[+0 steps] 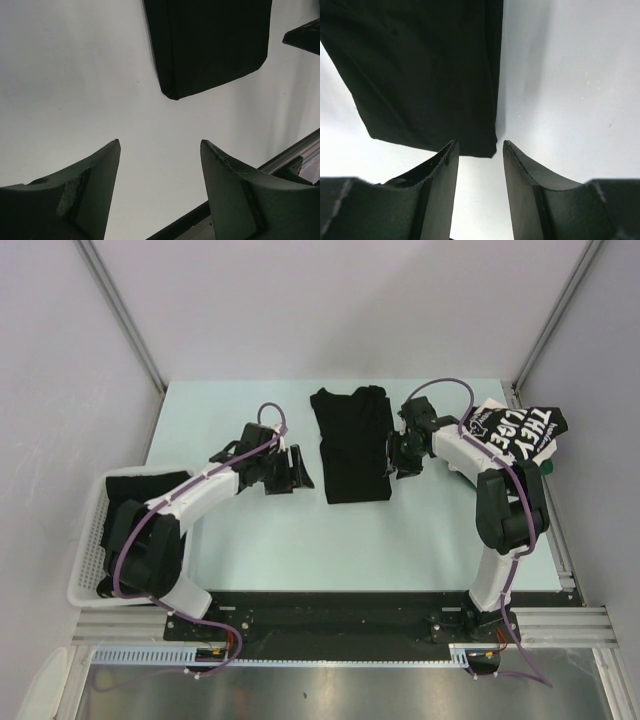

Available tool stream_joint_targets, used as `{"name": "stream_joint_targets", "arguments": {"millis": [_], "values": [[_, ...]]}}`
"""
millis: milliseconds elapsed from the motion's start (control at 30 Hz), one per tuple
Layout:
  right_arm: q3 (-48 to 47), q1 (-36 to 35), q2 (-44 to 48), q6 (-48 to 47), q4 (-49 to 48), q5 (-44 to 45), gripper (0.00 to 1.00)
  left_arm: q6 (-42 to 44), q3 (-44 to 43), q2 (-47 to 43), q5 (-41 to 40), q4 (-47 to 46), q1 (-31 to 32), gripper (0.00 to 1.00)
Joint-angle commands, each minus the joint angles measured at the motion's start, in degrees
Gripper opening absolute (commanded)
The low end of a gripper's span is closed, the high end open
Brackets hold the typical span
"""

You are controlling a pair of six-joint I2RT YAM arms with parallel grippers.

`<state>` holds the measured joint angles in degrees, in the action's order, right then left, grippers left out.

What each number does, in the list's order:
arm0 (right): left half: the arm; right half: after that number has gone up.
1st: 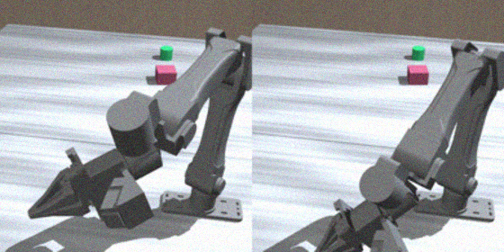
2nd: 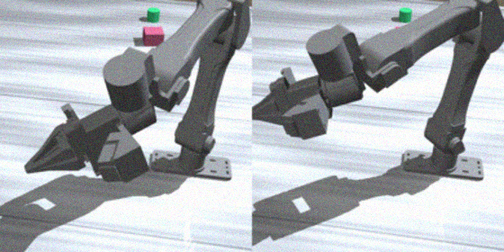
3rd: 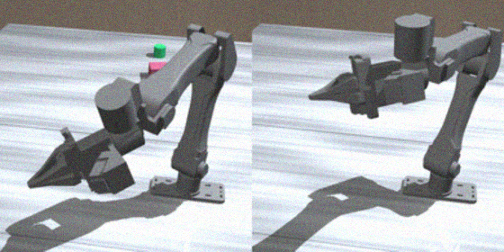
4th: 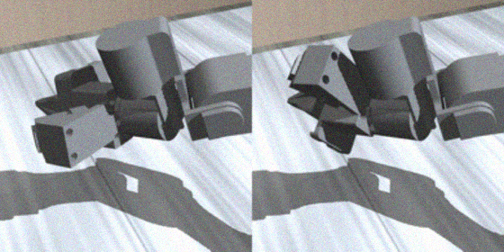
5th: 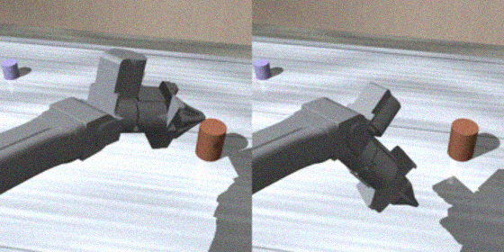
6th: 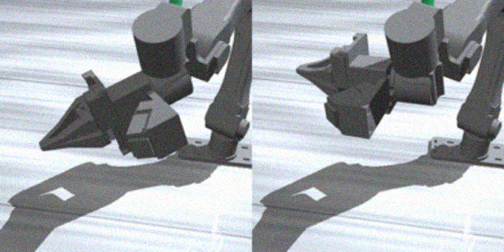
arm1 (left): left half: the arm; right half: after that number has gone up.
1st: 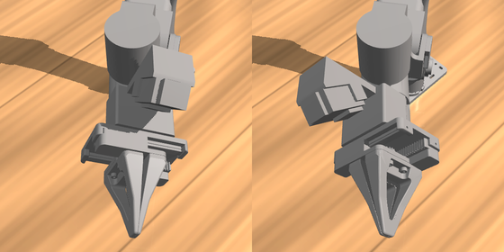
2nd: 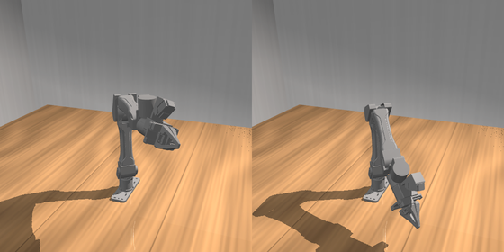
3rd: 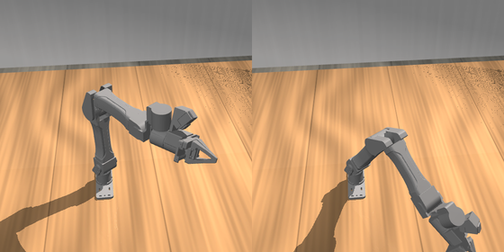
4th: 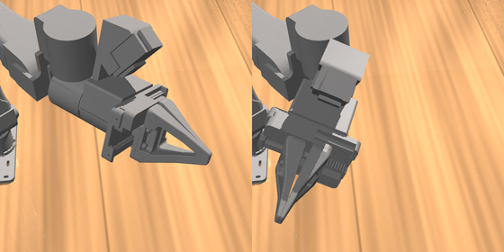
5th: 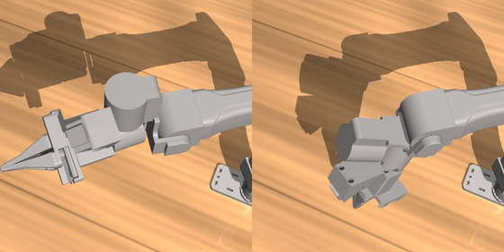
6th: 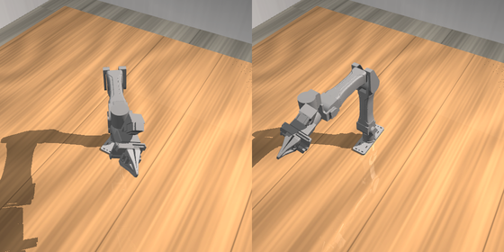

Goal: Fold and stack the t-shirts
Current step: Grab one side of the 2/3 rectangular tshirt with both arms

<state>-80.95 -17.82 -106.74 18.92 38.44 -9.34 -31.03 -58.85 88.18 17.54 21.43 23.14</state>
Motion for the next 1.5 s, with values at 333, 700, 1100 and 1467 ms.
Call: {"name": "stream_joint_targets", "arguments": {"millis": [333,700,1100,1467], "values": [[5.97,0.16,-0.66,2.79,-4.24,-2.52,0.45,0.53,-3.2,-0.03,1.62,0.1,0.42,0.71],[9.14,0.16,-2.16,3.32,-7.4,-4.19,0.46,0.53,-2.94,-1.34,0.83,0.89,0.95,0.71],[11.16,-0.11,-4.35,4.55,-10.75,-6.91,0.44,-0.61,-0.92,-3.36,-0.14,0.45,1.39,0.72],[11.07,-0.63,-4.8,5.34,-10.31,-7.97,0.02,-1.05,0.75,-3.46,-0.93,-1.03,1.56,0.72]]}}
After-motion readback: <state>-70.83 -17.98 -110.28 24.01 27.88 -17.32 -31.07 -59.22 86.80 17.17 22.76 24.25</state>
